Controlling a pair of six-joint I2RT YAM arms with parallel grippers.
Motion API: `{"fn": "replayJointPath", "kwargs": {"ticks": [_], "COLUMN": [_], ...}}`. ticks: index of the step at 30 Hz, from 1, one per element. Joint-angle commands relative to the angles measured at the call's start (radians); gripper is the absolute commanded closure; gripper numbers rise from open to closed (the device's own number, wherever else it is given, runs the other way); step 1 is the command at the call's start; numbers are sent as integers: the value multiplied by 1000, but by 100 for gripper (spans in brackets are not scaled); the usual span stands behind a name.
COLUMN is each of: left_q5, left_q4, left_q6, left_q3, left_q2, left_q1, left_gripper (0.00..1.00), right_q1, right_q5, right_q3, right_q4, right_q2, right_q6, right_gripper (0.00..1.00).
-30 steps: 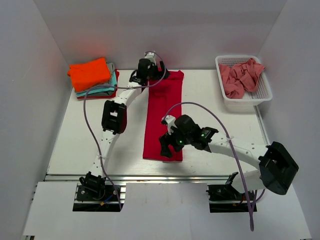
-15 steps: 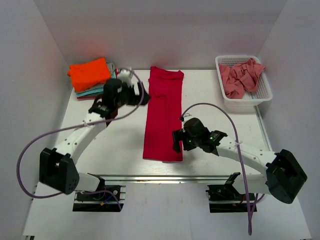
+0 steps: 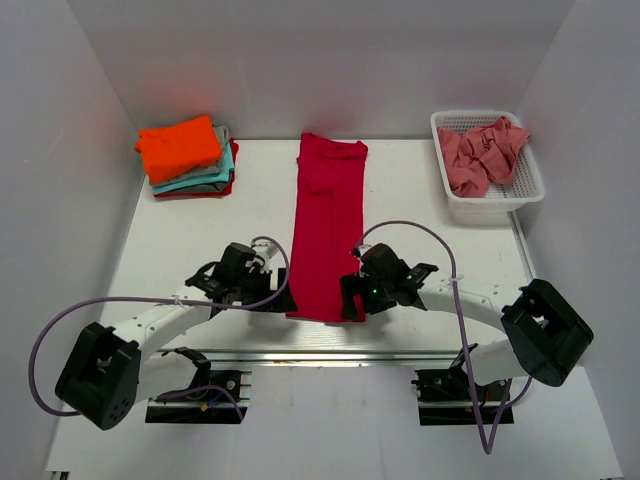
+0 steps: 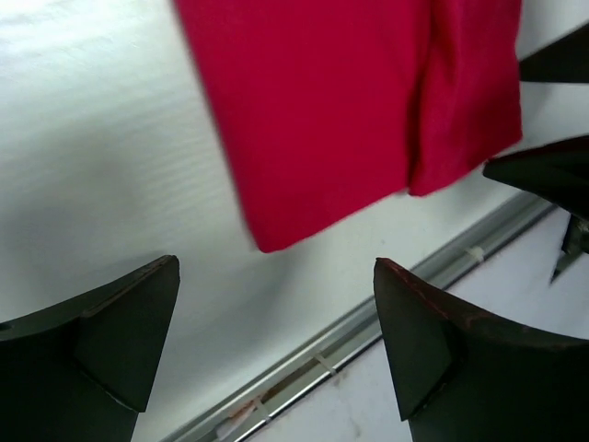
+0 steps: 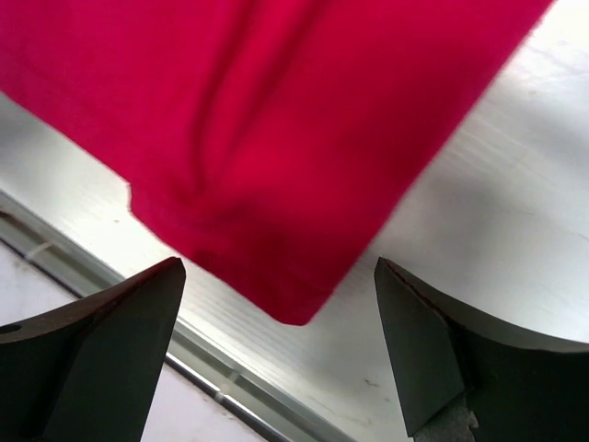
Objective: Fold and stack the t-shirts
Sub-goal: Grab the bottom of the folded rectangular tshirt with both arms
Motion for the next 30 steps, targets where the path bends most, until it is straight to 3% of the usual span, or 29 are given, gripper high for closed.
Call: {"fn": "replayJointPath", "kwargs": {"ticks": [1,8,15,19,20,21,24,26,30], "left_q5": [90,24,-2,7,7,-2,-2,27,4], "left_q4": [68,129,159,148,148,137,162,195,205], "left_q6": [-27,-27,-13,-13,-13,-13,-4,-4,-4], "left_q3": [-37,-46,-19,-8,-8,-8,-8,-8,49], "left_q2": [5,77,168,168,168,168,131,119,108], "left_q1": [-32,-78,-99,-110,-119,-119,-119,-119,-119], "left_gripper": [6,24,54,93,99,100,100,100,100], "right_q1": [0,0,2,2,2,5,5,3,3], "right_q5": [-71,-73,-62,-42,-39,-36,-21,-13,66], "right_q3": [-37,-48,-69,-69,-71,-74,-81,-77,-16], "right_q4": [48,45,66,51,39,39,46,51,27], "right_q2": [-9,4,5,5,-4,-6,-27,-30,-27], "right_q6": [46,61,72,84,83,89,93,84,61], "right_gripper": [11,16,26,47,50,53,76,98,100]}}
